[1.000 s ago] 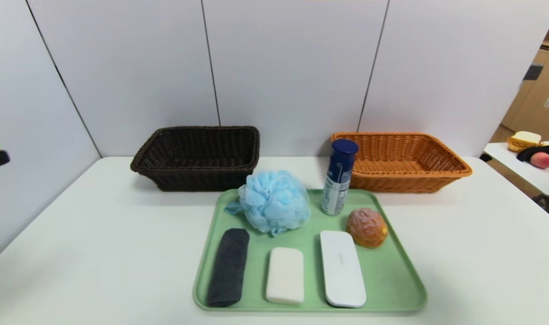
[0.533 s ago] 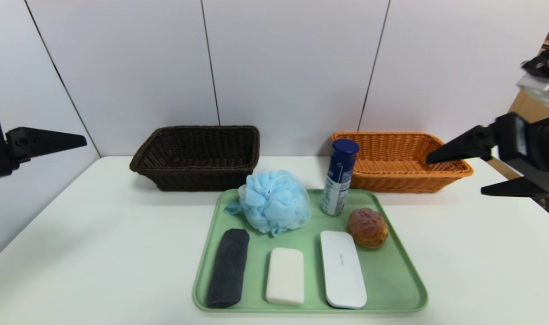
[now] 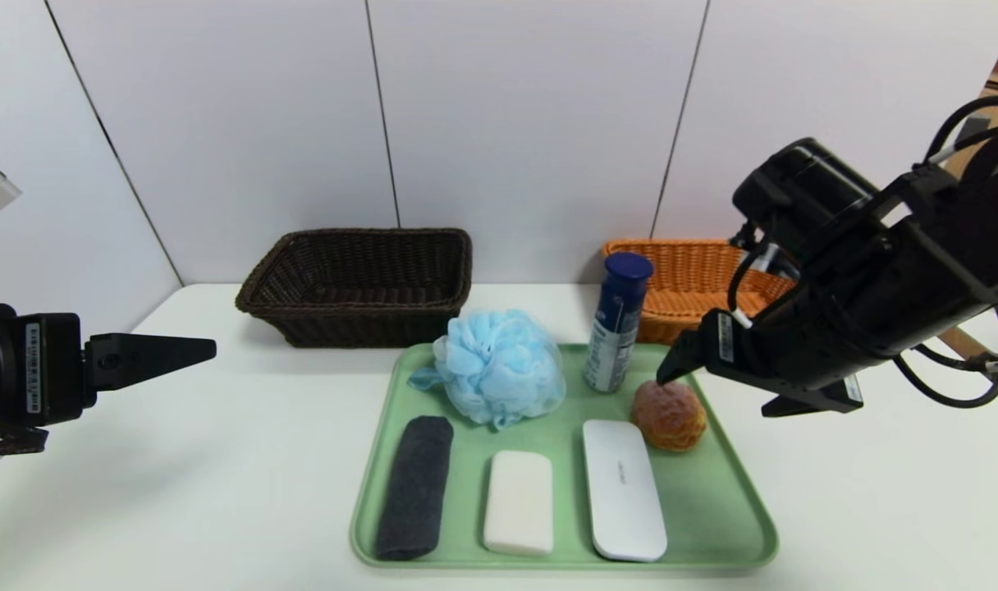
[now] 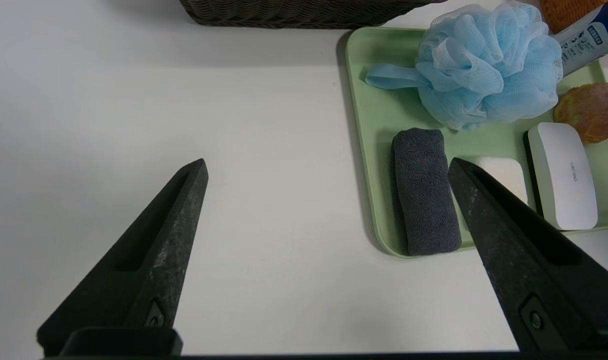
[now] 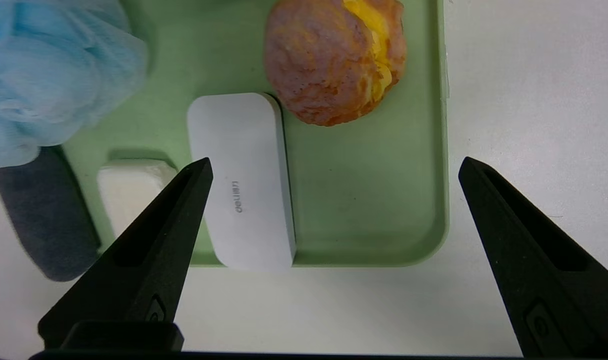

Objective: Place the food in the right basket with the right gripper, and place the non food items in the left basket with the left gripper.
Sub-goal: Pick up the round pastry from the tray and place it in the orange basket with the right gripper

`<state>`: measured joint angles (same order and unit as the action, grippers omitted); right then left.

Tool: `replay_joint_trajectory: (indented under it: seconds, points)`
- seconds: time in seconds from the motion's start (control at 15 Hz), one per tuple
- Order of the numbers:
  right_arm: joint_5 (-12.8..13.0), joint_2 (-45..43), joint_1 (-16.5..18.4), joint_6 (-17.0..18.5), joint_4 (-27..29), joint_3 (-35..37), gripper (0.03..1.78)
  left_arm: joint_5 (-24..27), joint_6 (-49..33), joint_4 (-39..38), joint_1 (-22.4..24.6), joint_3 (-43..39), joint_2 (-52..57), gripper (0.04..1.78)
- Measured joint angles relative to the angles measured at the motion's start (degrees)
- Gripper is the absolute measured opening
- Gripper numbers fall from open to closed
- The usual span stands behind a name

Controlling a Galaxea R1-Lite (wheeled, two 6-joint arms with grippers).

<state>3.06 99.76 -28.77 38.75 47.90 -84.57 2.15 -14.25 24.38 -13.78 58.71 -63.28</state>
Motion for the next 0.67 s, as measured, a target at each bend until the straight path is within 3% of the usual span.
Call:
replay_joint_trajectory:
  seconds: [0.4,0.67]
  points:
    - [0.73,5.18,-0.26,-0.06,-1.35,0.89,1.7,0.38,0.04,0.15,-0.55,-0.28,0.27,1.69]
    - [3.47,6.86,-0.3,-0.22,-3.74,0.52,1.7,0.41,0.06,0.2,-0.69,-0.26,0.28,1.69]
